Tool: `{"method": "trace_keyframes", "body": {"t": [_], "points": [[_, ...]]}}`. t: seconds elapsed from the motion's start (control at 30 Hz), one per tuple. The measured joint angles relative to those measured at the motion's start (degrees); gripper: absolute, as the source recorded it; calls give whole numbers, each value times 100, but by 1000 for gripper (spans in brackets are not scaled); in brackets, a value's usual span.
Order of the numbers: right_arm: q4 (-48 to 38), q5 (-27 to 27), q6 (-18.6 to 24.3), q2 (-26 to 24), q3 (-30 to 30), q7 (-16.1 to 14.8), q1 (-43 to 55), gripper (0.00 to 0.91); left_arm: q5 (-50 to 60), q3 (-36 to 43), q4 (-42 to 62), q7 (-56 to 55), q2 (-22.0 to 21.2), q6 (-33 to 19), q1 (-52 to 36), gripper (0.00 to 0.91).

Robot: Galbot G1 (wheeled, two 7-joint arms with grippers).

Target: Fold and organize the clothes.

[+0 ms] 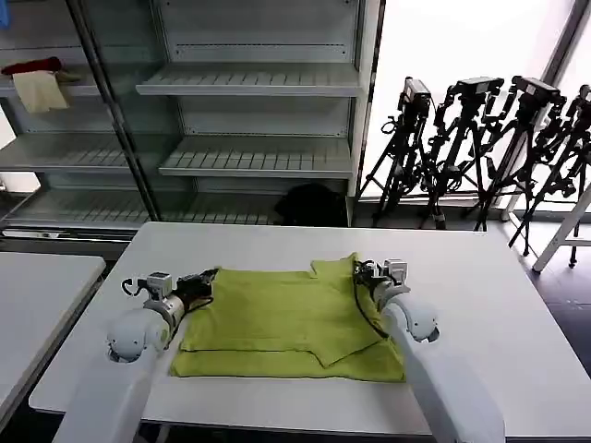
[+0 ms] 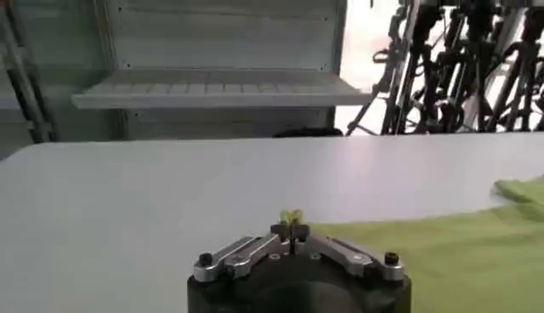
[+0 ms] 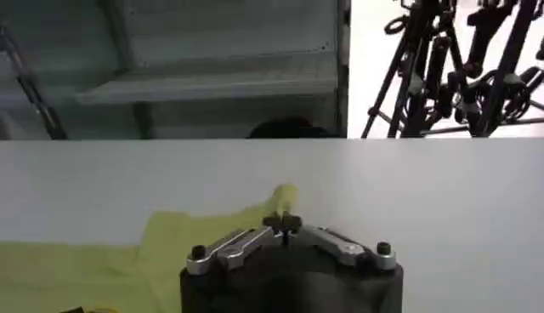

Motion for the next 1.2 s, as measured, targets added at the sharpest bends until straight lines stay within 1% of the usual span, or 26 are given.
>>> {"method": "trace_keyframes", "body": {"t": [0.27,0.53,0.67,0.83,1.2], "points": [[947,360,-3,-164,215,182,-565,0,-403,-225,-531,-36,70,-10,270,0],[1994,489,5,-224,523,180,-1612,0,-697,-560,-1197,107,97,-24,897,0],[2429,466,19,-225,725,125,-2162,0,-766,-741,-1461,243,92,-30,1246,0],[2768,389,34,-200,986,50,-2777,0,-800,-934,-1724,392,115,-33,1637,0],[3064,78,48,-105,1309,-132,-3573,0,-615,-1183,-2050,638,103,-80,2327,0]]}}
